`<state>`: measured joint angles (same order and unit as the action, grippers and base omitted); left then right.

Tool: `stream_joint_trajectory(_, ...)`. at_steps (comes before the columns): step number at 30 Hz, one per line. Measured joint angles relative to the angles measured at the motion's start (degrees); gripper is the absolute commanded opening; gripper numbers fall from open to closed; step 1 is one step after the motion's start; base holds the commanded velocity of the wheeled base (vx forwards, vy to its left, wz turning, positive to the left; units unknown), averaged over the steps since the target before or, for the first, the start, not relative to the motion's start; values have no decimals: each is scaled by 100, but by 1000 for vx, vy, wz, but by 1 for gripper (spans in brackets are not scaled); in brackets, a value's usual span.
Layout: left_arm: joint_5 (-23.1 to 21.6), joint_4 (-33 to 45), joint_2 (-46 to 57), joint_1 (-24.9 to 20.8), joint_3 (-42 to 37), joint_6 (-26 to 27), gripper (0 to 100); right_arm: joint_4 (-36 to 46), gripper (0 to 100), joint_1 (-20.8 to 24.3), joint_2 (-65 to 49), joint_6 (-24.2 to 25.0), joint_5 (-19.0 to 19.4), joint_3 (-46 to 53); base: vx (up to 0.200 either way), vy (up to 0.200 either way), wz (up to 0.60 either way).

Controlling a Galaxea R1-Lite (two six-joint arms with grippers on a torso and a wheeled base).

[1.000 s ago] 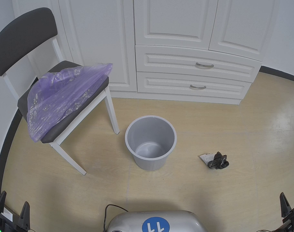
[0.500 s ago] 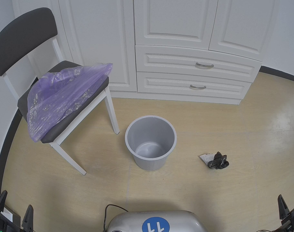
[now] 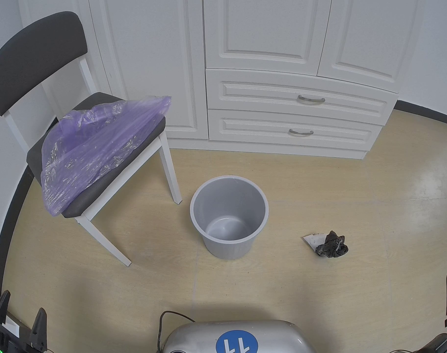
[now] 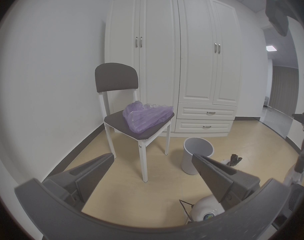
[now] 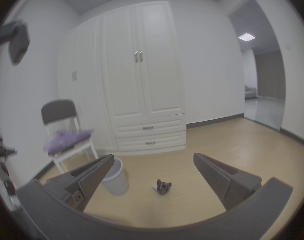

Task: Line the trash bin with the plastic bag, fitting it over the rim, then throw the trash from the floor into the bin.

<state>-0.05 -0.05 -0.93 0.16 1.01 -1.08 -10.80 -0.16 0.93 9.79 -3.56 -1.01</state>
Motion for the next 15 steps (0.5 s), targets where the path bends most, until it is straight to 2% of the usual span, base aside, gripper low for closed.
stream_joint_trajectory(3,37,0,0,0,0,-41,100,-145,100,5,0,321,-194,0,0,0,0)
stream_joint_trajectory(7,-6,-263,0,0,15,-96,100,-197,100,6,0,176,-161,-20,0,0,0)
stream_joint_trajectory(9,-151,-594,0,-6,146,-246,100,-187,100,11,0,48,12,-88,0,0,0)
stream_joint_trajectory(11,-427,-833,-1,-16,373,-512,100,-91,100,16,9,-57,363,-204,0,0,0)
stream_joint_trajectory(15,-638,-942,-74,-38,719,-666,100,60,100,18,207,-194,752,-485,0,0,0)
